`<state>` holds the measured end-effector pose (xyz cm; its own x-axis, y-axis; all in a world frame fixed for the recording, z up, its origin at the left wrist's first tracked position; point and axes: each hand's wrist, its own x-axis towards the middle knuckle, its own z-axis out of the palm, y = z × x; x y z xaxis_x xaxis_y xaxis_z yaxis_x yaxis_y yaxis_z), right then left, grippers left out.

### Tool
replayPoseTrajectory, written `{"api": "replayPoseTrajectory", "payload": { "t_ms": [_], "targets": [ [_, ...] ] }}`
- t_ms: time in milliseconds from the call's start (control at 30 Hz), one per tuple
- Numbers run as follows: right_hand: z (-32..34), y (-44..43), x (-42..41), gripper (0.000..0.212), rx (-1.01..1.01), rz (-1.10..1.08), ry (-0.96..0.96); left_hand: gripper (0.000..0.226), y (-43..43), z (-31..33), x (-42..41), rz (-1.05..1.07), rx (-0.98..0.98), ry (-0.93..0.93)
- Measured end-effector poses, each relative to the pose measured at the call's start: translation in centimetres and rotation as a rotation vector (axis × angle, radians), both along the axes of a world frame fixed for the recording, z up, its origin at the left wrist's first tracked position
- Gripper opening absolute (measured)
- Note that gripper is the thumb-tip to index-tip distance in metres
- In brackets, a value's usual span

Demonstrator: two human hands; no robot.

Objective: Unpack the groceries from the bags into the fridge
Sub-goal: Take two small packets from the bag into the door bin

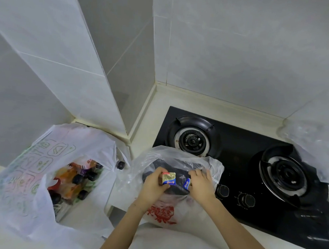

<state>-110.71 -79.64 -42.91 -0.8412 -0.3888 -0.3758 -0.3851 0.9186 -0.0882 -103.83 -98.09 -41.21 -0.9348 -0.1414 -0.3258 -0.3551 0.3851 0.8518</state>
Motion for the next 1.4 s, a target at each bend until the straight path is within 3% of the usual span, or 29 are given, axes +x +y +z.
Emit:
{"api": "replayPoseTrajectory", "payload": {
  "t_ms": [200,500,667,833,1000,1400],
  "targets": [
    [1.0,-0.2,0.6,0.002,-0.189,-0.041,0.031,0.037,-1.3,1.1,0.9,0.150,0.224,-0.003],
    [6.0,-2.8,2.1,0.009,-0.742,-0.398,-0.081,0.031,-2.3,3.4,2.1,0.222,0.313,0.072],
    [7.0,-3.3,2.4,0.024,-0.874,-0.490,-0.205,0.027,-3.3,4.8,1.9,0.301,0.410,0.079],
    [7.1,-1.9,2.6,0.024,-0.979,-0.423,-0.317,0.023,-1.3,6.3,3.4,0.438,0.453,0.157],
    [7.7,0.3,2.7,0.021,-1.069,-0.337,-0.500,0.012,3.0,6.7,5.9,0.702,0.459,0.230],
    [8.7,-0.5,8.6,0.017,-1.004,-0.083,-0.880,0.014,9.3,8.6,17.1,1.224,0.337,0.310]
  ]
}}
